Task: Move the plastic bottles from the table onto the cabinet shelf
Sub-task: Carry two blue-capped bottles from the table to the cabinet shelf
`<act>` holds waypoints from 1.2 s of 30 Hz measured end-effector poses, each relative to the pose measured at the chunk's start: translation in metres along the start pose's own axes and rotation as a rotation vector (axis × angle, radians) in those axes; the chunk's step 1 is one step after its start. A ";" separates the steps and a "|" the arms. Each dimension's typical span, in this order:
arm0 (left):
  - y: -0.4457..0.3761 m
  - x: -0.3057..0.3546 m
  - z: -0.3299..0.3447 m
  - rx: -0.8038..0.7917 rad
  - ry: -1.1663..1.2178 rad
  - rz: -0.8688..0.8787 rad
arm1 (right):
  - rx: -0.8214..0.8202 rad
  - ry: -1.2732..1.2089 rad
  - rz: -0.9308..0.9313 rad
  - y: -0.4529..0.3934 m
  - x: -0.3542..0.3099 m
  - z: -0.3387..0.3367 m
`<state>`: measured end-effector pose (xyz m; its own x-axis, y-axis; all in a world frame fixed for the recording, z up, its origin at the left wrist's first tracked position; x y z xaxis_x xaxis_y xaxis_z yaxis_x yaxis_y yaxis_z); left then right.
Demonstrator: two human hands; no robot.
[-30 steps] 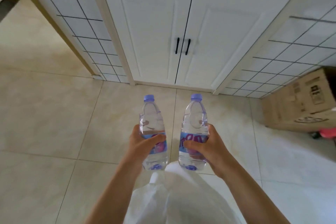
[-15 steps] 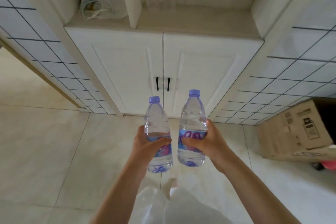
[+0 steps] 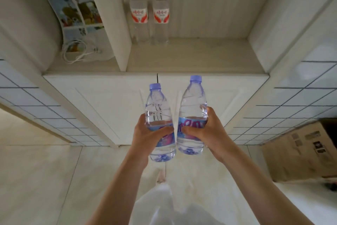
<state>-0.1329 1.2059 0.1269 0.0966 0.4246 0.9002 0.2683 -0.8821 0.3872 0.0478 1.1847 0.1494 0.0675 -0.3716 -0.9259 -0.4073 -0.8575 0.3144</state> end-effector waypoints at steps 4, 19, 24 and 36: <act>-0.052 0.045 0.009 -0.018 0.009 0.080 | 0.036 -0.018 -0.066 -0.045 -0.036 0.021; -0.167 0.146 0.045 0.173 0.069 0.532 | 0.267 -0.113 -0.544 -0.167 -0.128 0.071; -0.173 0.145 0.059 0.227 0.107 0.509 | 0.202 -0.093 -0.559 -0.191 -0.121 0.078; -0.186 0.130 0.065 0.229 0.017 0.583 | 0.162 -0.031 -0.593 -0.213 -0.091 0.067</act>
<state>-0.1082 1.4379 0.1592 0.2741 -0.1185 0.9544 0.3749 -0.9007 -0.2196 0.0672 1.4249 0.1527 0.2992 0.1649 -0.9398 -0.4420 -0.8490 -0.2897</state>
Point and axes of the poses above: each hand's wrist, its own y-axis away from the middle knuckle, its own z-axis out of the palm, x = y × z, the point moved 1 cm from there along -y, towards the middle knuckle, and after that the axes turned 14 degrees about x, right-handed, at the moved point
